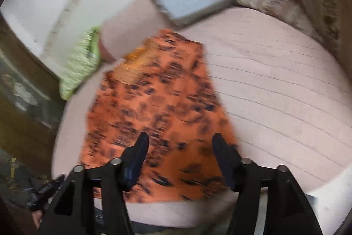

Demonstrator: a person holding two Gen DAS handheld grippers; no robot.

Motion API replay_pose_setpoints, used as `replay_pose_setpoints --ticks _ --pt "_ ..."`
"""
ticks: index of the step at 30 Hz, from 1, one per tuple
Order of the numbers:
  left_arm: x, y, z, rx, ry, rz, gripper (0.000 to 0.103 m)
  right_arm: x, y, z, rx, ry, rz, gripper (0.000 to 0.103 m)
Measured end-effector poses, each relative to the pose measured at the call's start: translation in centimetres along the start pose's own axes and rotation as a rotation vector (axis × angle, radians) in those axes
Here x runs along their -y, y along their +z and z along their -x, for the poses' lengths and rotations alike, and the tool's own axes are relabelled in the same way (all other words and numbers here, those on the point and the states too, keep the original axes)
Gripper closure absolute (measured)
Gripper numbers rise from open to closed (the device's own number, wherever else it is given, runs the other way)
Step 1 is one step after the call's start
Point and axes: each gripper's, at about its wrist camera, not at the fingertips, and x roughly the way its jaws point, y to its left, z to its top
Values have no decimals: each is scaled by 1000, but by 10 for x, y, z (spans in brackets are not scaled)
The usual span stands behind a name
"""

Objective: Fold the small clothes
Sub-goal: 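Press and smooth the shirt flat with both tools, then withdraw them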

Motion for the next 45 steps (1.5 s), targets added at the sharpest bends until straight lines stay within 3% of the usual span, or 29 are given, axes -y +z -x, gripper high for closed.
replay_pose_setpoints --ticks 2,5,10,16,22,32,37,45 --pt "5 8 -14 -23 -14 -9 53 -12 3 -18 -11 38 26 38" --pt "5 19 -36 -48 -69 9 53 -14 3 -38 -8 7 51 38" --pt "-6 20 -54 -24 -35 41 53 15 -7 -67 -80 -10 -57 37" --pt "3 18 -47 39 -7 -9 54 21 -6 -67 -51 -7 -92 37" --pt "19 4 -25 120 -14 -101 53 6 -8 -58 -16 -6 -11 37" --pt "11 6 -19 131 -61 -122 53 -38 -12 -46 18 21 160 37" --pt "10 9 -19 133 -84 -124 53 -50 -10 -41 9 47 166 36" --pt "12 8 -16 146 -100 -141 53 -66 3 -31 18 -5 167 31"
